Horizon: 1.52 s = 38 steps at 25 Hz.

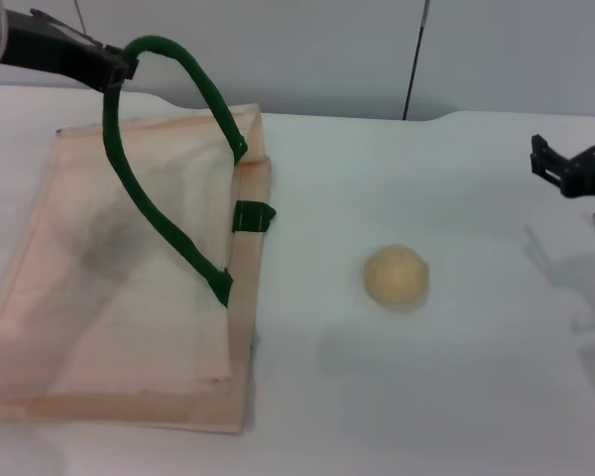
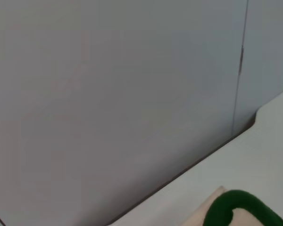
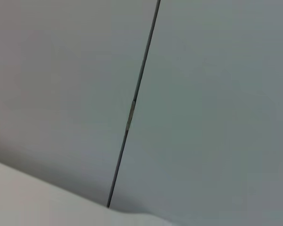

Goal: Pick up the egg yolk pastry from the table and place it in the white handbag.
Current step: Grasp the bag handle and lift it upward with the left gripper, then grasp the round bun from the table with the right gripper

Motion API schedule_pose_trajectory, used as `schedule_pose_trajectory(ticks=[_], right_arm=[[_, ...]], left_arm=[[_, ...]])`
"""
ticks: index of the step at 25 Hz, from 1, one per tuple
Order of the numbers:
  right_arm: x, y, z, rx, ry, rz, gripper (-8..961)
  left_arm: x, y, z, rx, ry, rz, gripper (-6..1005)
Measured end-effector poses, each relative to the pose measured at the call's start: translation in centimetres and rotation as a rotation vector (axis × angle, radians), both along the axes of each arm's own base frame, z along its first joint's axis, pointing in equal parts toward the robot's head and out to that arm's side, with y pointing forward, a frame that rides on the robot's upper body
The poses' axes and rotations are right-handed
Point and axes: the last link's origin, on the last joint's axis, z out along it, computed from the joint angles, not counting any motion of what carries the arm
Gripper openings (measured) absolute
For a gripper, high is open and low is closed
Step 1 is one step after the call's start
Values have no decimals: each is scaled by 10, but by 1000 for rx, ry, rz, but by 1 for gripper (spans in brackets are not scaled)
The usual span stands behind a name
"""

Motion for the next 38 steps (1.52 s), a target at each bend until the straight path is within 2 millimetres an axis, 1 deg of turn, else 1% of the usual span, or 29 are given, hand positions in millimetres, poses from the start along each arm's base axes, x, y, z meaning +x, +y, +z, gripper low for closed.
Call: schedule_pose_trajectory(ticks=[3,5,10,13,16,20,25,29,33,38], right_arm=[[-11,-10,2,-29,-30,-29,829],[-17,-17,-1,-66,-62,-49,828],[-30,-30,-14,-147,-112,-52,827],[-37,-37,-25,-205,-96,-39,827],[-42,-40,-31,-255,-76,-23,826],[-45,-41,-40,-313,-66,-9,819],[-37,-43,-50,-356,-82,-27,804],[-36,-42,-54,-375,-77,-38,783],[-36,-40,-60,-431,-49,-63,756],[-47,-46,-71,-482,-42,-21,757]], left_arm=[[1,-2,3,9,-3,-7,120],[2,-4,6,20,-4,-15,120],[3,-6,9,31,-15,-24,120],[2,-7,10,37,-14,-23,120],[3,-8,13,48,-10,-30,120],[9,-12,18,66,-23,-57,120],[18,-17,24,68,-40,-89,120],[21,-19,26,68,-37,-97,120],[23,-20,29,74,-33,-104,120],[24,-21,29,74,-32,-107,120]])
